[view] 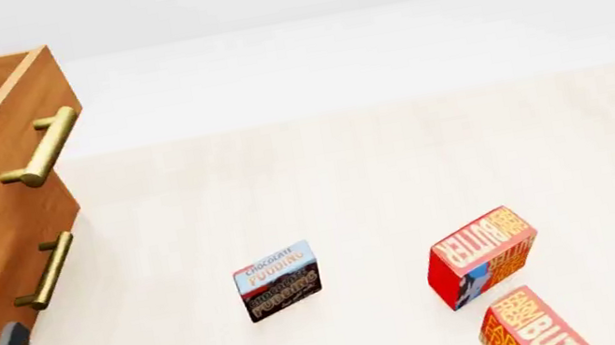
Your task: Put the chocolate pudding in the top drawer of the cabinet and close it.
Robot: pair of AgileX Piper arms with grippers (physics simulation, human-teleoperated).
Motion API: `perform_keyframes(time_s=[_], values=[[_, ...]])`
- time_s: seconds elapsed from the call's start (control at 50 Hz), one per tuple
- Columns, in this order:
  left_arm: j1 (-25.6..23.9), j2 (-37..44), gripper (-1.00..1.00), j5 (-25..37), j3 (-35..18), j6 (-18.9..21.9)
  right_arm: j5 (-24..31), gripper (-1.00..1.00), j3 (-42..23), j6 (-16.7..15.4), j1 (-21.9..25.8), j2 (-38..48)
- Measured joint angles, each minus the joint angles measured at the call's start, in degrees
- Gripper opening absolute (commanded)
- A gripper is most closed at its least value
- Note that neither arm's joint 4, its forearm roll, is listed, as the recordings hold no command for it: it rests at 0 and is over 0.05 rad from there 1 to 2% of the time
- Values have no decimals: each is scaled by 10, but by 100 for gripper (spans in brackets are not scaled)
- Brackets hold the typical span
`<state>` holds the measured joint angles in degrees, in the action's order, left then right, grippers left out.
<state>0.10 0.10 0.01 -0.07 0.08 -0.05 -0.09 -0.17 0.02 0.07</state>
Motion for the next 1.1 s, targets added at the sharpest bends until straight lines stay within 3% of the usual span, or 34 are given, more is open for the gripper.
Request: perform_keyframes(time_s=[0.42,1.1], values=[[5,3,100,3,-7,2,0,100,-2,-2,0,1],[25,-1,100,60,-94,10,-1,100,-1,-2,1,1]])
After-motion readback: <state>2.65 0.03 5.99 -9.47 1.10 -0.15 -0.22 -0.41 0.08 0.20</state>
